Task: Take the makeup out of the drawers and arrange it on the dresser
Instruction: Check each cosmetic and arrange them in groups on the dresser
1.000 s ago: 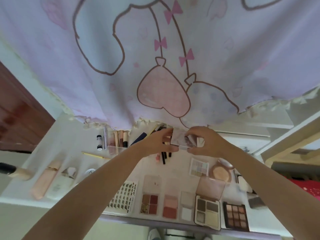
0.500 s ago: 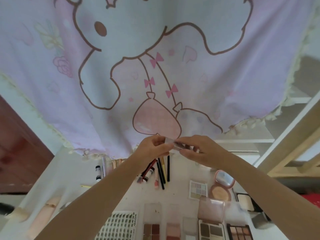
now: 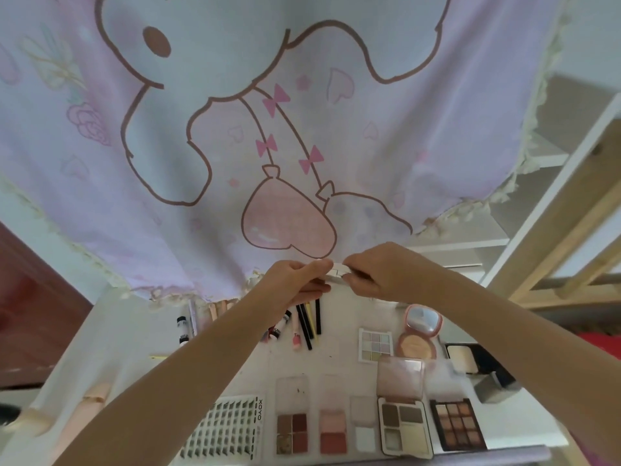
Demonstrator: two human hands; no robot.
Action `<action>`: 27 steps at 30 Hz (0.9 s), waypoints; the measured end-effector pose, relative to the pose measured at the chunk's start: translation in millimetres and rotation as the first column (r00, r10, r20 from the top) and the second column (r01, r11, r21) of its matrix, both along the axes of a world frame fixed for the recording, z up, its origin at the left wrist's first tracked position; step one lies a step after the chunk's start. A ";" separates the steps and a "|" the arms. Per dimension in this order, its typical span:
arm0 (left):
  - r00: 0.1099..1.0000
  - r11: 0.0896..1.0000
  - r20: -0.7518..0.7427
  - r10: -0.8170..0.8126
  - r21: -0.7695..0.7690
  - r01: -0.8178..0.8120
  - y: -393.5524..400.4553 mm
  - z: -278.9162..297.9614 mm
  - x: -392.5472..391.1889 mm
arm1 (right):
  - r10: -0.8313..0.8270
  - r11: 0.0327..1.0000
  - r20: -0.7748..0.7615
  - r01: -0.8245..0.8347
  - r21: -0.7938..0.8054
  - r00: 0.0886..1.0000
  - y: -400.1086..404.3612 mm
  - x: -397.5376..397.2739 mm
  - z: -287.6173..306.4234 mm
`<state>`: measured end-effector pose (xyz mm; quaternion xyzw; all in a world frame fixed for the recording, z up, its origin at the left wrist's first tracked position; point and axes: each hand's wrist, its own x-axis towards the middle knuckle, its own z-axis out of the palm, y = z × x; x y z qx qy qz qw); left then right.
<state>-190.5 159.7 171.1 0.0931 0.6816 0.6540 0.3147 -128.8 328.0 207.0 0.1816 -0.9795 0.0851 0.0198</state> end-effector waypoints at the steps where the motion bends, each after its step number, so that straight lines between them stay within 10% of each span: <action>1: 1.000 1.000 0.007 -0.010 0.021 0.010 0.0 -0.4 0.3 | 0.014 1.000 -0.050 -0.014 -0.004 0.999 -0.2 1.7 -1.1; 12: 1.000 0.991 -0.005 -0.004 0.135 0.005 1.6 -11.1 4.6 | 0.027 0.998 -0.323 -0.044 -0.046 0.946 -9.4 12.8 -10.8; 23: 0.968 0.934 0.087 -0.237 0.295 0.202 -16.7 -35.1 -6.5 | -0.187 0.928 0.044 0.191 -0.319 0.981 13.3 -6.8 -33.3; 27: 0.940 0.941 0.072 -0.332 0.090 0.326 -19.9 -63.2 -8.3 | -0.305 0.794 0.225 0.378 -0.477 0.925 27.4 -18.5 -62.1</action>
